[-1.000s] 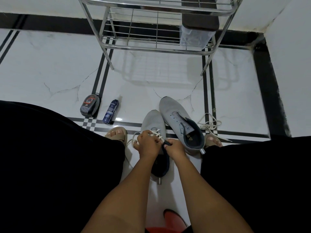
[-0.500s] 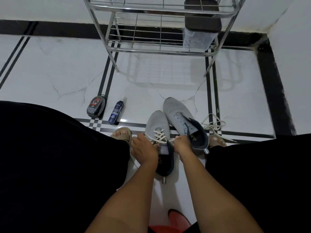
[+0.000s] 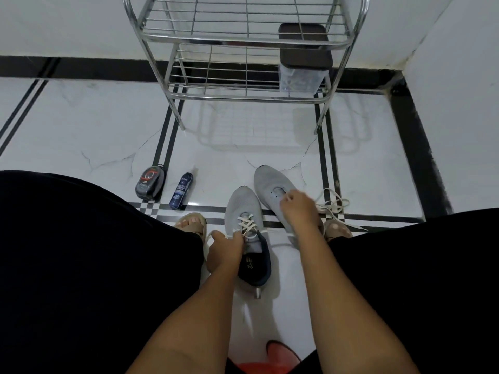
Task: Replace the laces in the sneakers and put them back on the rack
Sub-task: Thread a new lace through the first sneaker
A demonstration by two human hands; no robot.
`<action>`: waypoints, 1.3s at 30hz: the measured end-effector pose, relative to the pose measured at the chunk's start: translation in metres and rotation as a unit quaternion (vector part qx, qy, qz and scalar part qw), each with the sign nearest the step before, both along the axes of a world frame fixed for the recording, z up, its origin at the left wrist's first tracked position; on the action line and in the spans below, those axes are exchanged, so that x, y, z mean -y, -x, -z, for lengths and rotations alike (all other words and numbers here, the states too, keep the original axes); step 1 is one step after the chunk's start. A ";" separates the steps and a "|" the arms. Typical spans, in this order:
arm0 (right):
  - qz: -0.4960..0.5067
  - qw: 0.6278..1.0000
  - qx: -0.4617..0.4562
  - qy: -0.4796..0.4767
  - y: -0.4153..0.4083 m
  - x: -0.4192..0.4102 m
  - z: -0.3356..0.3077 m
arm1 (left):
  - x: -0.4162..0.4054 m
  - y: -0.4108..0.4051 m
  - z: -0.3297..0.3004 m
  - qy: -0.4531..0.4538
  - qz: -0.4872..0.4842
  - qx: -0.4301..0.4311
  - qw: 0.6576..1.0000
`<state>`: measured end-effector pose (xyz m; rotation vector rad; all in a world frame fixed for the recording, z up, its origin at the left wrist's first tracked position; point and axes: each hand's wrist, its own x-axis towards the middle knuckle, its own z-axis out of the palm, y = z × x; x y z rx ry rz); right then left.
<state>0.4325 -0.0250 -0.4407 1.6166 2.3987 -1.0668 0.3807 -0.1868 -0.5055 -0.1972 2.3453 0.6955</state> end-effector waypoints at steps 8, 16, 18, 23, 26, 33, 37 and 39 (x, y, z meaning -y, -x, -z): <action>-0.084 0.988 0.077 0.100 -0.015 0.052 0.053 | -0.001 0.019 0.018 0.010 0.119 -0.012 0.993; 0.013 0.982 0.171 0.078 -0.026 0.033 0.066 | 0.003 0.032 0.027 0.079 0.050 -0.005 0.996; 0.016 0.985 0.141 0.099 -0.024 0.035 0.067 | 0.003 0.033 0.030 0.067 0.052 0.006 0.996; -0.113 0.984 0.044 0.128 -0.001 0.050 0.065 | -0.002 0.027 0.028 0.022 0.075 0.010 0.997; -0.090 0.986 0.076 0.119 0.000 0.049 0.067 | -0.001 0.023 0.031 0.018 0.084 0.008 0.996; 0.076 0.971 0.203 0.097 -0.029 0.038 0.071 | -0.002 0.023 0.034 0.024 0.052 0.000 0.998; -0.033 0.986 0.145 0.075 -0.020 0.046 0.072 | -0.001 0.020 0.036 -0.013 0.047 -0.010 0.999; -0.086 0.987 0.097 0.095 -0.013 0.049 0.072 | 0.000 0.018 0.034 -0.017 0.068 -0.027 0.997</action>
